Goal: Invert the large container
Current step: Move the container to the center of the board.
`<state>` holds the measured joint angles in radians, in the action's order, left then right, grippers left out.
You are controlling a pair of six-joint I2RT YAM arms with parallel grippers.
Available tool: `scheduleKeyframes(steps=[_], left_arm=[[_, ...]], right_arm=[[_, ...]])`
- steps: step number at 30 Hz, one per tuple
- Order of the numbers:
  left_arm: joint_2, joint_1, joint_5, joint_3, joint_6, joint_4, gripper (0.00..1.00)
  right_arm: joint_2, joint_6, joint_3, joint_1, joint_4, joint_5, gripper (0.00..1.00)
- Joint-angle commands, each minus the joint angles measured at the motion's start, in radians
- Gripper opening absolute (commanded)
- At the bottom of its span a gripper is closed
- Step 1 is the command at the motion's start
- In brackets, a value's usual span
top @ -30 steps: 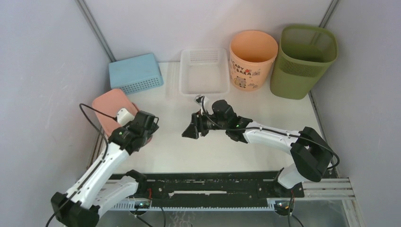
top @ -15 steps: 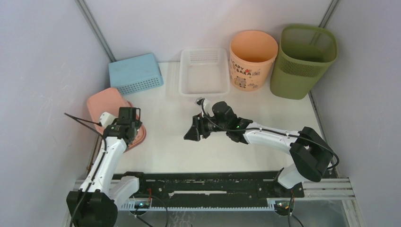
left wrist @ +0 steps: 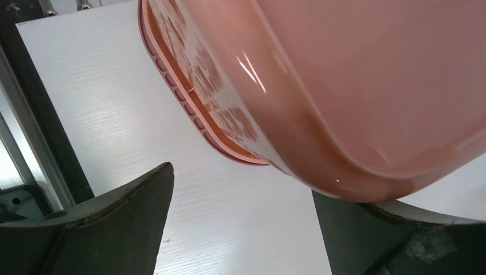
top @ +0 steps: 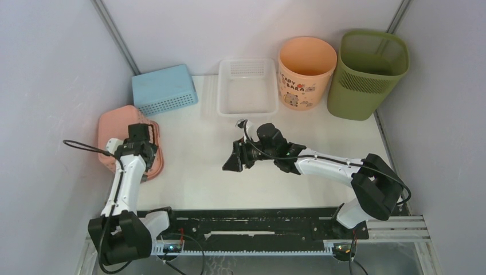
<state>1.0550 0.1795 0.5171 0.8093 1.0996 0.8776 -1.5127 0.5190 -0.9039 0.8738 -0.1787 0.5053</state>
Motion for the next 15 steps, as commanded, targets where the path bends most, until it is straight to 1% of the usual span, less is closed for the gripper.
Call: scheduleKeyframes(steps=[1,8,11,15], left_arm=[[0.053,0.053,0.044,0.099,0.015,-0.047,0.91],[0.125,0.077,0.064,0.141,0.017,-0.093,0.91],[0.146,0.080,0.076,0.145,-0.006,-0.158,0.90],[0.193,0.087,0.079,0.190,-0.053,-0.201,0.90]], right_arm=[[0.025,-0.026,-0.001,0.006,0.005,-0.009,0.61],[0.039,-0.050,-0.001,0.007,0.047,-0.025,0.61],[0.044,-0.054,-0.001,0.004,0.060,-0.032,0.61],[0.063,-0.066,-0.001,0.002,0.095,-0.049,0.62]])
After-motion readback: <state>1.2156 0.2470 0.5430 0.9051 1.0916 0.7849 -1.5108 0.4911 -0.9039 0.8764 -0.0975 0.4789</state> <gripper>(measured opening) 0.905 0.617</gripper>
